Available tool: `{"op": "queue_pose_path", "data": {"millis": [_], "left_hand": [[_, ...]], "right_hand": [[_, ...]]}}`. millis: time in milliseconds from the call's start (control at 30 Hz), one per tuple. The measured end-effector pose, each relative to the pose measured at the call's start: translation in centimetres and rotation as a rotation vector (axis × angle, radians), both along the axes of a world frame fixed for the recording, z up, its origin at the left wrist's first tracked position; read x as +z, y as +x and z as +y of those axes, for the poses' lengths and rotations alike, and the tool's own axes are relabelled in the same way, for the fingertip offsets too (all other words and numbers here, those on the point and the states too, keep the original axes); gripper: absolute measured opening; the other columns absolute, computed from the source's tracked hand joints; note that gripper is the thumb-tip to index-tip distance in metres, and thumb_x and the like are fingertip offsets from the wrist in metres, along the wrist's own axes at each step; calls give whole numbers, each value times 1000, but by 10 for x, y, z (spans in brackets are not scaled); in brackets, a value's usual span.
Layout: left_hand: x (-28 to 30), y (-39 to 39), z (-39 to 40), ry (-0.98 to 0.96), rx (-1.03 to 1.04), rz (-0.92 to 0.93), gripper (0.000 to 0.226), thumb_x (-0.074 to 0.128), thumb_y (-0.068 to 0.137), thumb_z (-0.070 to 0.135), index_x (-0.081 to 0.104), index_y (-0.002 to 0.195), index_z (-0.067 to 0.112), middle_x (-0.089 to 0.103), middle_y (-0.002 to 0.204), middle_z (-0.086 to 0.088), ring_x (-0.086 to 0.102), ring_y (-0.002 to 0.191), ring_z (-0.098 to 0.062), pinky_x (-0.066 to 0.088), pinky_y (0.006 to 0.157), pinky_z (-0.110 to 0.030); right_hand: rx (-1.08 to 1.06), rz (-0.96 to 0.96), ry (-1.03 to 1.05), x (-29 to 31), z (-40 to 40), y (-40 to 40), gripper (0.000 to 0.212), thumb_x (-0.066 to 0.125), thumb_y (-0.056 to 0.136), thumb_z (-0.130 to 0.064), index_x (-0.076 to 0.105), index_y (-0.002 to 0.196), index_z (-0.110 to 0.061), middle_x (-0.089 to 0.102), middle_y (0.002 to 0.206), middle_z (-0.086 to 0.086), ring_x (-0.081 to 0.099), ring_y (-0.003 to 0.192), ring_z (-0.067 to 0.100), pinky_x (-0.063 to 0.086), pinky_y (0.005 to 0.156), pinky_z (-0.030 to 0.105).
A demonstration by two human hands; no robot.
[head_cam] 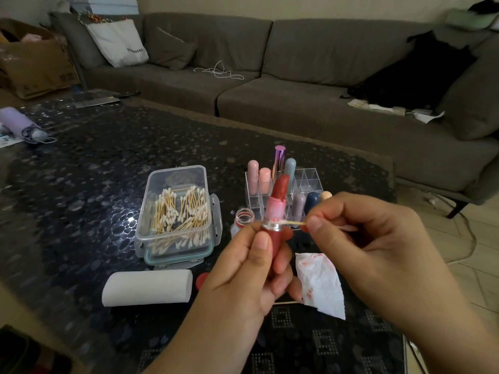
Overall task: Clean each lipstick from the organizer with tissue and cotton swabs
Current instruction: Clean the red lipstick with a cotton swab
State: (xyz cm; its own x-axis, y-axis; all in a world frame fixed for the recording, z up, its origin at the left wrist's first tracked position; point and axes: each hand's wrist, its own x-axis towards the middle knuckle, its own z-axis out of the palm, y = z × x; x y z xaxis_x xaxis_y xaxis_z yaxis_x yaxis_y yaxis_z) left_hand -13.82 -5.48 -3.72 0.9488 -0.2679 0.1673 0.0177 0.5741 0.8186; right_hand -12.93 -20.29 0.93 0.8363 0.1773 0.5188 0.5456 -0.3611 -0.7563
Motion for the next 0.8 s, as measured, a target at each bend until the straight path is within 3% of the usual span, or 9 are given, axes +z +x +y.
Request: {"op": "queue_pose_path", "data": {"millis": [367,467,567,667,800], "left_hand": [[1,1,-3,-93,-54,16,30,81,66,41,70,87,23,45,60,3,43,50,-7,48,56,-25],[2,0,-2,-113,-77,26,26,76,72,39,69,88,20,48,63,2,46,51,-9,48,58,-26],[4,-2,-2,-105,-49,41,20,63,84,32,70,87,14,52,63,-2,49,53,-13,49,58,-27],[5,-3,-2,-88,-34,66,25,53,80,29,72,82,14,52,61,-4,49,51,-14,49,56,-27],[2,-1,-1,-139,-79,49,31,72,78,38,71,95,11,51,64,-1,50,54,-10,50,59,-28]], "right_hand": [[-17,-42,-3,1,-1,0,14,55,82,-37,63,79,-26,52,61,1,44,50,8,35,49,8],[11,-25,6,0,0,0,15,56,80,-35,63,76,-23,52,58,5,44,49,13,36,48,9],[-27,-31,26,0,-1,1,16,55,81,-37,64,78,-24,51,60,3,42,49,7,35,48,8],[-33,-33,14,1,-2,1,15,55,81,-38,64,78,-26,52,59,-2,44,50,6,35,49,8],[-2,-21,-3,0,0,0,15,56,79,-37,63,77,-25,55,58,6,47,50,19,39,48,18]]}}
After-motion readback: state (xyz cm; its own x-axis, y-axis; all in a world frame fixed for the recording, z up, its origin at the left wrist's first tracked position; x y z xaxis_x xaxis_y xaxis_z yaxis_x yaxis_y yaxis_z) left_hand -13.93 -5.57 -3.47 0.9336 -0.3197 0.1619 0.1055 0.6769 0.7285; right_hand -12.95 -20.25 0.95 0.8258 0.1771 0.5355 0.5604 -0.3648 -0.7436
